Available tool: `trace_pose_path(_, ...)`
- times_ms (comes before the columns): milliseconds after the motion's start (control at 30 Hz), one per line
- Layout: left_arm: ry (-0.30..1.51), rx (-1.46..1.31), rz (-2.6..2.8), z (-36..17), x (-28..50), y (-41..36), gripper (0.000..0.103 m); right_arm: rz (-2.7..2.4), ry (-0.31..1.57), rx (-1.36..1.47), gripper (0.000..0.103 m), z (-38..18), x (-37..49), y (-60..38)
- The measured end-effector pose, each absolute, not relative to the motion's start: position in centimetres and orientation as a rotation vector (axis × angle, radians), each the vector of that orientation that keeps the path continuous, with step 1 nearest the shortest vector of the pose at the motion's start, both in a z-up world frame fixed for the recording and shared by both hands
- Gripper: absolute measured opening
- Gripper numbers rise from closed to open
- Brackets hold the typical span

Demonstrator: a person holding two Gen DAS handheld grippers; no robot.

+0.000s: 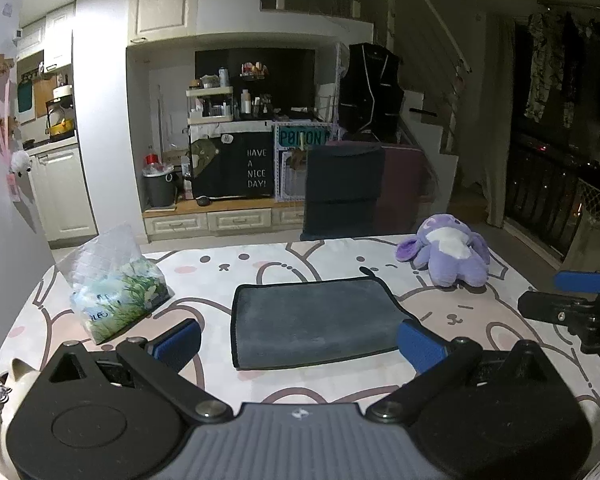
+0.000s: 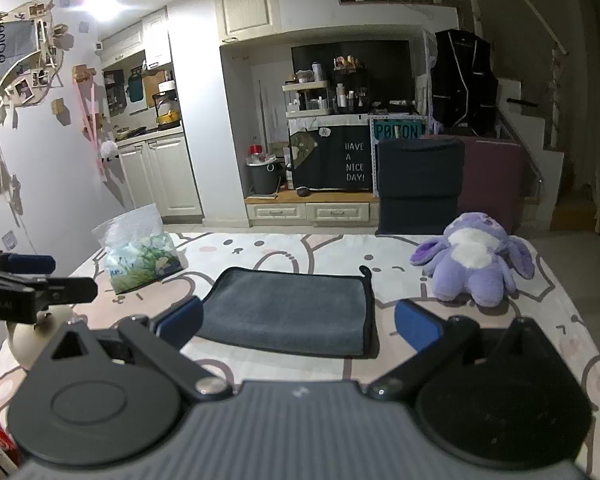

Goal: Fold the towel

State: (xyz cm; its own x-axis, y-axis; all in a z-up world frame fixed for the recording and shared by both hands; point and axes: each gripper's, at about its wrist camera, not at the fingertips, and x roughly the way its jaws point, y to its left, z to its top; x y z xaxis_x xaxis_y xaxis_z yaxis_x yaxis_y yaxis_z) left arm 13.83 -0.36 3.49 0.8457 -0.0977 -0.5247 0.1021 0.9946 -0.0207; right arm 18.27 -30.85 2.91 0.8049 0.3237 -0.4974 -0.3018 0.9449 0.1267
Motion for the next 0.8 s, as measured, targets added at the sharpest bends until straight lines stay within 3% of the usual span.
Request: trace_pose_path(800, 0.521, 0.038, -0.033, 3.4, 7.8, -0.9, 0.103, 0.335, 0.511, 0.031, 0.103, 3.5, 12.6, -30.7)
